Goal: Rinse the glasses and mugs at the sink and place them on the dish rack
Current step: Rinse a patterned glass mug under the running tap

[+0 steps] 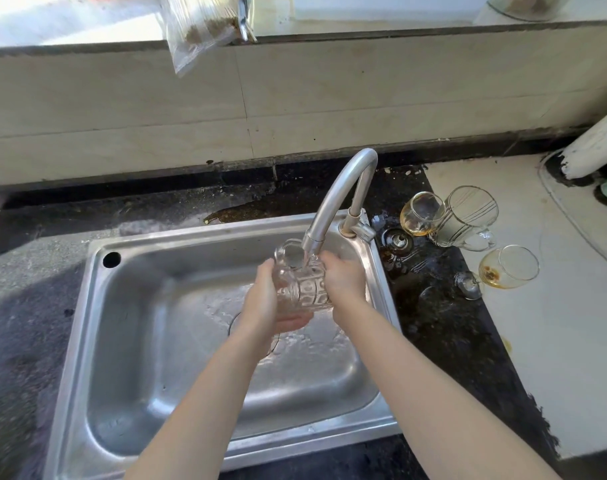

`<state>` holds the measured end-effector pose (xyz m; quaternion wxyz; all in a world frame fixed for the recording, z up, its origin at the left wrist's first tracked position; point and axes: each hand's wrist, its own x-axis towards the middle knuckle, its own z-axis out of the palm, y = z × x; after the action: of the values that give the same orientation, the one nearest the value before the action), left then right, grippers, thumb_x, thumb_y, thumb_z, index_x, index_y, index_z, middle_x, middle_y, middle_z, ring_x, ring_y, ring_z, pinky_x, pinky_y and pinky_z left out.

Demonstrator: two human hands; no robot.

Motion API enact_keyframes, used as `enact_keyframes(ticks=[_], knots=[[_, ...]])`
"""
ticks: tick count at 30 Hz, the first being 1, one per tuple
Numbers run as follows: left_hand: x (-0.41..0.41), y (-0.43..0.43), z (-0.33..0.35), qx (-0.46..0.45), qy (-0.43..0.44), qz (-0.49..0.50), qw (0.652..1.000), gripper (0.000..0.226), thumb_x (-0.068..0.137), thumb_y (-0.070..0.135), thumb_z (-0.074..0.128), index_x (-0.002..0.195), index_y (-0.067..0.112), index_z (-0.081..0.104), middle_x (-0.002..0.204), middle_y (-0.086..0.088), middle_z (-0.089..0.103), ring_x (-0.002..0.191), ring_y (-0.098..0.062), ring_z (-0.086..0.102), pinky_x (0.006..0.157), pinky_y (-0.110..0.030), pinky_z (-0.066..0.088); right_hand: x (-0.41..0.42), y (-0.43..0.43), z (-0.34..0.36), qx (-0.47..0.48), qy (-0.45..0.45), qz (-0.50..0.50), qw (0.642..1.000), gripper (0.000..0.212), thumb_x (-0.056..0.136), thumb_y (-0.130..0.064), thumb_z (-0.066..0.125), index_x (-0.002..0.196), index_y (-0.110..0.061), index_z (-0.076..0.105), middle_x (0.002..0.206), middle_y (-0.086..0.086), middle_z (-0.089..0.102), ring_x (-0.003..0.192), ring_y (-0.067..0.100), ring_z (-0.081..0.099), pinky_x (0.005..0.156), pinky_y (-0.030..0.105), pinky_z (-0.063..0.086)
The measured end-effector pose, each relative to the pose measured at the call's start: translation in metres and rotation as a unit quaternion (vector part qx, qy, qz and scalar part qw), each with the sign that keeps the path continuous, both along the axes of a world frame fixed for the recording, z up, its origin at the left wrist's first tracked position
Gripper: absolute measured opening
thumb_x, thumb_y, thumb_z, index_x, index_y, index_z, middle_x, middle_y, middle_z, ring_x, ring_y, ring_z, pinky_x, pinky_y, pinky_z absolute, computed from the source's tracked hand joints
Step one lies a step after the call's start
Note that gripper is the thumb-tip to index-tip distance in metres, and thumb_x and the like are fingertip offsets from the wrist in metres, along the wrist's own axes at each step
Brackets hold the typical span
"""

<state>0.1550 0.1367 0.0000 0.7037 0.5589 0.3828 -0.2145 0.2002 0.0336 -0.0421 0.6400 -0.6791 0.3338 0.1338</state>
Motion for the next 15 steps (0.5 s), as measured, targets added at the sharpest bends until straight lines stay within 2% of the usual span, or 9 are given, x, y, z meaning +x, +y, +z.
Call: enact_keyframes(ticks=[1,2,4,6,8,9,11,13,15], knots=[[0.000,-0.006,-0.001,0.094,-0.039,0.012,0.995,0.044,0.098,0.049,0.032,0.089,0.014,0.057,0.077,-0.009,0.065,0.073,-0.035,0.068,0.063,-0.041,0.058,0.000,0.001,-0.004,0.030,0.029,-0.040,0.998,0.032,0.086,-0.019,0.055,0.111,0.000,0.059,0.111,0.025,0.055,0.071,0.019,0.050,0.064,0.033,0.040],[-0.001,-0.012,0.000,0.197,-0.096,0.002,0.976,0.046,0.099,0.049,0.029,0.086,0.014,0.056,0.079,-0.006,0.061,0.074,-0.030,0.066,0.065,-0.044,0.057,-0.002,0.001,-0.008,0.052,0.058,-0.068,0.995,0.036,0.086,-0.022,0.056,0.119,-0.005,0.058,0.093,0.016,0.065,0.079,0.020,0.055,0.069,0.034,0.043],[-0.003,-0.023,-0.003,0.357,-0.199,-0.058,0.911,0.042,0.099,0.047,0.029,0.089,0.015,0.053,0.083,-0.003,0.058,0.077,-0.025,0.058,0.065,-0.041,0.047,-0.005,-0.001,-0.012,0.081,0.098,-0.092,0.988,0.028,0.088,-0.024,0.056,0.113,-0.013,0.060,0.090,0.008,0.063,0.074,0.020,0.053,0.063,0.030,0.042],[-0.002,-0.032,-0.010,0.421,-0.241,-0.101,0.869,0.034,0.100,0.042,0.034,0.099,0.013,0.052,0.095,-0.004,0.056,0.083,-0.026,0.053,0.067,-0.037,0.038,-0.008,-0.005,-0.013,0.115,0.130,-0.105,0.979,0.014,0.089,-0.022,0.055,0.094,-0.012,0.062,0.068,0.005,0.054,0.055,0.016,0.044,0.045,0.022,0.035],[0.002,-0.042,-0.014,0.432,-0.277,-0.100,0.852,0.030,0.099,0.037,0.040,0.102,0.010,0.054,0.098,-0.004,0.052,0.082,-0.023,0.050,0.067,-0.032,0.034,-0.011,-0.008,-0.017,0.157,0.132,-0.122,0.971,0.012,0.085,-0.020,0.060,0.075,-0.014,0.060,0.052,0.001,0.051,0.046,0.015,0.044,0.039,0.018,0.034],[0.005,-0.046,-0.016,0.421,-0.292,-0.081,0.855,0.026,0.097,0.035,0.045,0.098,0.012,0.056,0.095,-0.002,0.051,0.077,-0.019,0.049,0.065,-0.029,0.033,-0.012,-0.009,-0.019,0.180,0.123,-0.123,0.968,0.012,0.082,-0.021,0.063,0.072,-0.015,0.060,0.051,0.000,0.053,0.046,0.015,0.047,0.041,0.019,0.036],[0.014,-0.050,-0.007,0.344,-0.281,0.005,0.896,0.014,0.091,0.028,0.057,0.082,0.017,0.057,0.079,0.002,0.053,0.065,-0.012,0.047,0.058,-0.027,0.035,-0.012,-0.006,-0.020,0.199,0.107,-0.126,0.966,0.012,0.081,-0.026,0.064,0.075,-0.015,0.063,0.053,0.000,0.055,0.046,0.015,0.048,0.042,0.020,0.036],[0.025,-0.045,-0.001,0.163,-0.222,0.117,0.954,0.008,0.082,0.012,0.060,0.075,0.012,0.060,0.062,0.001,0.050,0.051,-0.008,0.044,0.049,-0.023,0.034,-0.011,-0.007,-0.016,0.175,0.103,-0.143,0.969,0.015,0.083,-0.027,0.059,0.073,-0.016,0.059,0.053,0.000,0.050,0.043,0.015,0.042,0.041,0.020,0.031],[0.032,-0.034,0.003,-0.023,-0.169,0.143,0.975,0.011,0.079,0.013,0.055,0.075,0.005,0.062,0.057,-0.004,0.049,0.046,-0.013,0.045,0.045,-0.020,0.035,-0.008,-0.011,-0.010,0.130,0.085,-0.144,0.977,0.015,0.084,-0.027,0.058,0.076,-0.014,0.060,0.061,0.005,0.050,0.050,0.019,0.044,0.043,0.023,0.032]])
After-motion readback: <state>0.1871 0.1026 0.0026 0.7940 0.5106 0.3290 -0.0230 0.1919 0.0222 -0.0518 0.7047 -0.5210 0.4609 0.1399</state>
